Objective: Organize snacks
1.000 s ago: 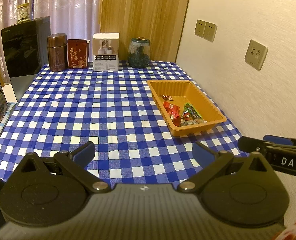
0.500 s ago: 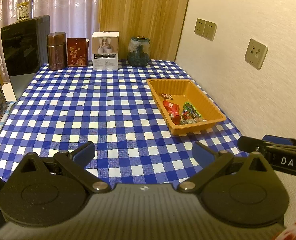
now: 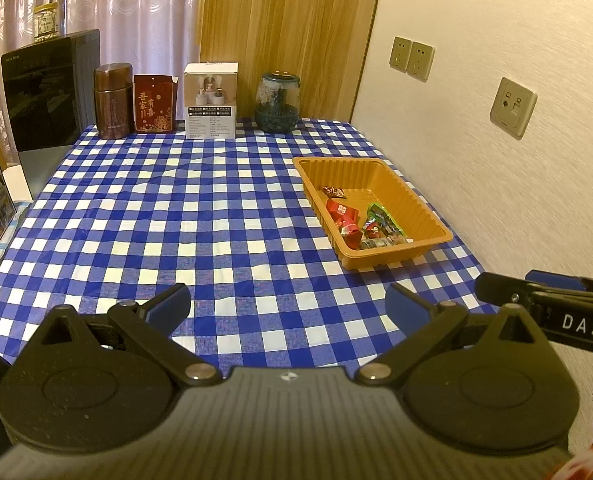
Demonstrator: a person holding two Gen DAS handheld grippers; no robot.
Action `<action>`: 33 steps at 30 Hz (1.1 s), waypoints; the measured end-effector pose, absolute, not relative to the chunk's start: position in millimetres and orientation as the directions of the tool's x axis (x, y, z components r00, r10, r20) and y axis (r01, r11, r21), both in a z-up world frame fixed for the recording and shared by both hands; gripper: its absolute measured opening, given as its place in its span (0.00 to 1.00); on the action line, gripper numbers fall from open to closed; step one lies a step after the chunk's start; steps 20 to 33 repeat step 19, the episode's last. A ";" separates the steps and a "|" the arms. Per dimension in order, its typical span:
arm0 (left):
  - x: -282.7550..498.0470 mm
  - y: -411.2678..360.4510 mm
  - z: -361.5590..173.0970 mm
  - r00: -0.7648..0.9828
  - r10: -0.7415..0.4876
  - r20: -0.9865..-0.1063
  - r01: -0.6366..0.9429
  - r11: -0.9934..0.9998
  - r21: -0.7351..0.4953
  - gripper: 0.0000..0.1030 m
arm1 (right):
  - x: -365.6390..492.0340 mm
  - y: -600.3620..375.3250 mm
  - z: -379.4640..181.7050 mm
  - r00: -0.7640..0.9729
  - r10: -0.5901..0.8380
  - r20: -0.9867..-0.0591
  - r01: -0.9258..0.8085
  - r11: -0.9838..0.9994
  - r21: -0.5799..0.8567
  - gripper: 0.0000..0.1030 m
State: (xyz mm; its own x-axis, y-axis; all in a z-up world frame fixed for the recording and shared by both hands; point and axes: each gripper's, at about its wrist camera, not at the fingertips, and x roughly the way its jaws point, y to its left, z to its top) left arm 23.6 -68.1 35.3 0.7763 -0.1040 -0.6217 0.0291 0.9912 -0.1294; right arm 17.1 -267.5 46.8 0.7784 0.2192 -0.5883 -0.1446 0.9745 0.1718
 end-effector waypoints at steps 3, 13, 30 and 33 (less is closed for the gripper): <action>23.8 -68.0 35.5 0.776 -0.103 -0.622 0.029 0.991 -0.128 1.00 | 17.2 -267.7 46.7 0.778 0.219 -0.588 -0.144 0.975 0.172 0.68; 22.6 -69.5 34.7 0.776 -0.106 -0.621 0.029 0.991 -0.132 1.00 | 17.4 -268.6 46.6 0.778 0.220 -0.588 -0.145 0.974 0.173 0.68; 17.0 -72.3 30.4 0.785 -0.103 -0.611 0.026 0.991 -0.134 1.00 | 17.8 -269.0 46.1 0.779 0.220 -0.587 -0.145 0.974 0.173 0.68; 17.0 -72.3 30.4 0.785 -0.103 -0.611 0.026 0.991 -0.134 1.00 | 17.8 -269.0 46.1 0.779 0.220 -0.587 -0.145 0.974 0.173 0.68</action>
